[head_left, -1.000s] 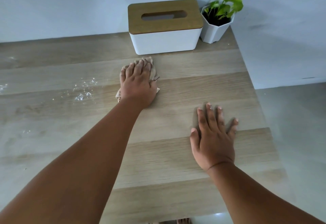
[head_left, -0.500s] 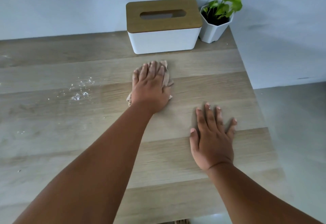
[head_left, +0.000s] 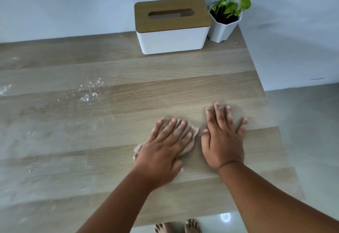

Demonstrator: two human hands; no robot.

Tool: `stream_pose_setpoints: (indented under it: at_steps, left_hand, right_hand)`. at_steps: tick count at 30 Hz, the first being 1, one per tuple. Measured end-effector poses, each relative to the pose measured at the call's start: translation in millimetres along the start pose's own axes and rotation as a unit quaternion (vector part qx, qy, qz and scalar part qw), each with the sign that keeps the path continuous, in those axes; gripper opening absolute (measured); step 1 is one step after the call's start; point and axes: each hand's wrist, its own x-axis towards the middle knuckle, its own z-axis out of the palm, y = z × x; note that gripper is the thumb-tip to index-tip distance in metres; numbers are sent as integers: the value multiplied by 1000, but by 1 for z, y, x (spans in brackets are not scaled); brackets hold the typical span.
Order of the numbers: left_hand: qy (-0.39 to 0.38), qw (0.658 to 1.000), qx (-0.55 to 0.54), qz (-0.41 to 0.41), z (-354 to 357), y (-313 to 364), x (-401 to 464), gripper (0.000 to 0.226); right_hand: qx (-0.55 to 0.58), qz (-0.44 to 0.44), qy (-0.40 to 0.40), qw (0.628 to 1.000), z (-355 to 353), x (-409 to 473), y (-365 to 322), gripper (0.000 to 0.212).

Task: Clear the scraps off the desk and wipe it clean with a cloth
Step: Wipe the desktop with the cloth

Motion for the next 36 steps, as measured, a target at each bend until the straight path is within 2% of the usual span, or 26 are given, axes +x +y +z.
stream_pose_setpoints:
  at_steps: [2, 4, 7, 10, 15, 19, 23, 29, 36]
  left_hand:
    - [17, 1000, -7, 21, 8, -3, -35, 82]
    - [31, 999, -5, 3, 10, -12, -49, 86]
    - [51, 993, -2, -106, 4, -30, -30, 88]
    - [59, 973, -15, -224, -9, -52, 18, 85]
    - [67, 952, -18, -297, -30, -100, 99, 81]
    - [73, 950, -15, -304, -38, -123, 135, 71]
    - [77, 956, -34, -280, -30, -111, 117, 70]
    - [65, 963, -43, -257, -15, -29, 28, 85]
    - [101, 973, -30, -206, 28, 67, -86, 91]
  right_hand:
    - [-1, 0, -2, 1000, 1, 1, 0, 69]
    - [-2, 0, 1, 1000, 2, 1, 1, 69]
    - [-2, -2, 7, 1000, 4, 1, 1, 68]
    - [-2, -1, 11, 1000, 4, 0, 1, 68]
    - [-6, 0, 4, 1000, 3, 0, 1, 70]
    - [-5, 1, 10, 1000, 5, 1, 2, 69]
    - [-3, -1, 14, 1000, 7, 1, 2, 68]
    - [3, 5, 7, 1000, 2, 1, -1, 68]
    - [-1, 8, -11, 1000, 0, 0, -2, 69]
